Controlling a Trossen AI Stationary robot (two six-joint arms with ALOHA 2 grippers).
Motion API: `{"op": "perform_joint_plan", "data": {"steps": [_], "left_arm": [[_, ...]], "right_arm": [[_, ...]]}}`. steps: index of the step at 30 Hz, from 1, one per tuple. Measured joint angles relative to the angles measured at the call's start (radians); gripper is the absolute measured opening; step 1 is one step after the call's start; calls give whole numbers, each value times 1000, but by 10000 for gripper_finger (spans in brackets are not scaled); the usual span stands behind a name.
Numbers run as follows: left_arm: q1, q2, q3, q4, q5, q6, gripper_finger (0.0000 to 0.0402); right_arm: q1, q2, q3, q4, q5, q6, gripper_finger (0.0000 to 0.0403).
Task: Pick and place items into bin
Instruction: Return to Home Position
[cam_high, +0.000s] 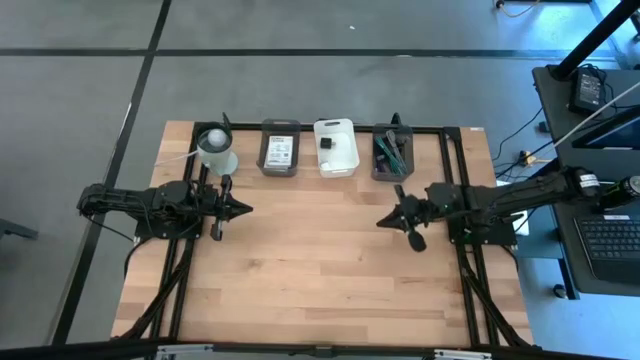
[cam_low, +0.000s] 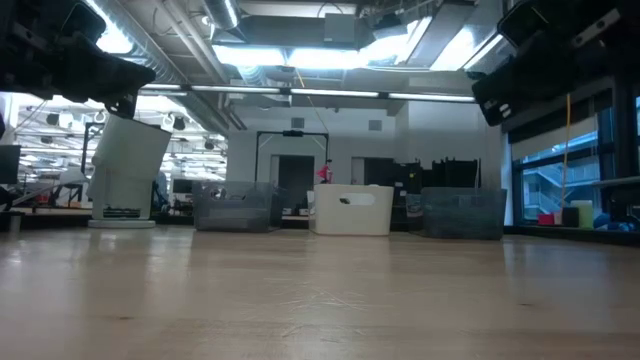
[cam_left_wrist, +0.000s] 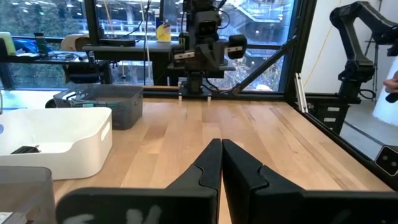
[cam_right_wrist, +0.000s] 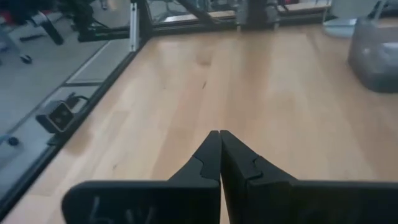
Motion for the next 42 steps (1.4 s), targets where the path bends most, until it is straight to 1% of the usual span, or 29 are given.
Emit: {"op": "perform_joint_plan", "data": {"steps": [4,7,10,13,16,21,25,29,33,37,39,42], "left_arm": [[0,0,0,0,0,0,6],[0,0,0,0,0,0,6],[0,0,0,0,0,0,6],[0,0,0,0,0,0,6],[0,0,0,0,0,0,6],[0,0,0,0,0,0,6],[0,0,0,0,0,0,6],[0,0,0,0,0,0,6],[0,0,0,0,0,0,6],[0,0,0,0,0,0,6],[0,0,0,0,0,0,6],[0,0,0,0,-1,0,6]], "right_arm": [[48,-7,0,12,85,-69,0],[63,-28,-3,16,141,-118,0],[60,-77,-46,47,145,-137,0],[54,-149,-126,109,144,-104,0],[36,-229,-211,210,144,-89,0],[-11,-346,-304,323,144,-17,0],[-41,-439,-310,278,143,-9,0],[-56,-545,-309,234,110,-9,0],[-59,-664,-308,50,107,14,0],[-60,-781,-308,-104,41,20,0],[-60,-832,-307,-169,38,43,0],[-60,-833,-287,-199,38,14,0]]}}
